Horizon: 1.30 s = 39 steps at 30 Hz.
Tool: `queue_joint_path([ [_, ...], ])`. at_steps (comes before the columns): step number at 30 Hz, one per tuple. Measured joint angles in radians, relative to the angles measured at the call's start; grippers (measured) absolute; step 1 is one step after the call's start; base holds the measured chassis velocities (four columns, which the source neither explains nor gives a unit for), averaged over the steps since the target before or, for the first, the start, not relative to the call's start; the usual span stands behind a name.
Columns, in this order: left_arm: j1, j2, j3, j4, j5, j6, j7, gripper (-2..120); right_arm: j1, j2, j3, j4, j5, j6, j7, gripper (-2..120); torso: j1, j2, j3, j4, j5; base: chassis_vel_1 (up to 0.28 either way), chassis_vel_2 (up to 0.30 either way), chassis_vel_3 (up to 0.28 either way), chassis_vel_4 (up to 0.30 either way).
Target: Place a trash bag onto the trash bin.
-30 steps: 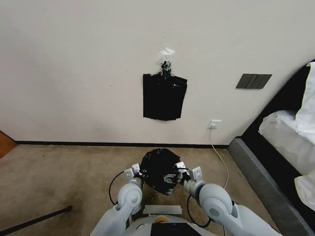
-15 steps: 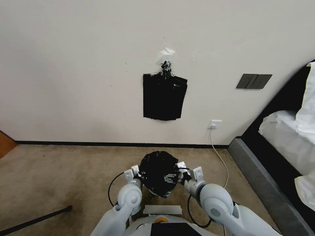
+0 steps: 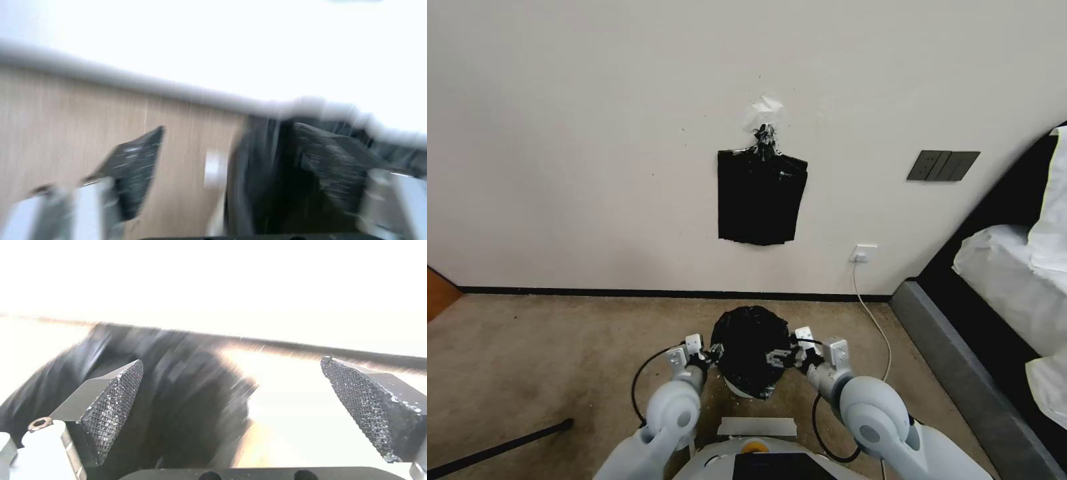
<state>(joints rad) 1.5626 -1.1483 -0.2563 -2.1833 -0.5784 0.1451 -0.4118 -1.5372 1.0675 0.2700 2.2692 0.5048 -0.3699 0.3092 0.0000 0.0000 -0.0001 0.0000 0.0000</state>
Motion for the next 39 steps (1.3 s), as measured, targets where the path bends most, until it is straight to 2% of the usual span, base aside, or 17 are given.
queue_joint_path([
  [1,0.036,-0.014,-0.043,0.010,0.059,-0.070,0.055,97,-0.051,0.049,0.042,-0.023,-0.069,0.077,-0.045,100,0.000,0.000,0.000,0.0002,-0.0002,0.000,0.000,0.000,0.000],
  [2,0.036,-0.014,-0.043,0.010,0.059,-0.070,0.055,97,-0.051,0.049,0.042,-0.023,-0.069,0.077,-0.045,100,0.000,0.000,0.000,0.0002,-0.0002,0.000,0.000,0.000,0.000],
  [5,0.104,-0.036,-0.127,0.029,0.183,-0.191,0.134,99,-0.139,0.138,0.119,-0.065,-0.210,0.234,-0.099,100,0.000,0.000,0.000,-0.0001,-0.0001,0.000,0.000,0.000,0.000],
  [6,0.104,-0.036,-0.127,0.029,0.183,-0.191,0.134,99,-0.139,0.138,0.119,-0.065,-0.210,0.234,-0.099,100,0.000,0.000,0.000,-0.0001,-0.0001,0.000,0.000,0.000,0.000],
  [8,0.191,-0.081,-0.214,0.045,0.335,-0.316,0.188,100,-0.213,0.221,0.189,-0.093,-0.331,0.384,-0.129,100,0.000,0.000,0.000,-0.0003,-0.0004,0.000,0.000,0.000,0.000],
  [9,0.191,-0.081,-0.214,0.045,0.335,-0.316,0.188,100,-0.213,0.221,0.189,-0.093,-0.331,0.384,-0.129,100,0.000,0.000,0.000,-0.0003,-0.0004,0.000,0.000,0.000,0.000],
  [12,0.314,-0.155,-0.273,0.048,0.461,-0.442,0.217,100,-0.293,0.325,0.234,-0.086,-0.442,0.517,-0.151,100,0.000,0.000,0.000,0.0003,-0.0001,0.000,0.000,0.000,0.000],
  [13,0.314,-0.155,-0.273,0.048,0.461,-0.442,0.217,100,-0.293,0.325,0.234,-0.086,-0.442,0.517,-0.151,100,0.000,0.000,0.000,0.0003,-0.0001,0.000,0.000,0.000,0.000],
  [15,0.350,-0.188,-0.292,0.050,0.488,-0.490,0.226,100,-0.322,0.363,0.232,-0.074,-0.486,0.567,-0.162,100,0.000,0.000,0.000,0.0004,-0.0002,0.000,0.000,0.000,0.000],
  [39,0.351,-0.196,-0.291,0.052,0.483,-0.495,0.225,100,-0.326,0.369,0.217,-0.067,-0.493,0.572,-0.162,100,0.000,0.000,0.000,0.0001,0.0000,0.000,0.000,0.000,0.000],
])
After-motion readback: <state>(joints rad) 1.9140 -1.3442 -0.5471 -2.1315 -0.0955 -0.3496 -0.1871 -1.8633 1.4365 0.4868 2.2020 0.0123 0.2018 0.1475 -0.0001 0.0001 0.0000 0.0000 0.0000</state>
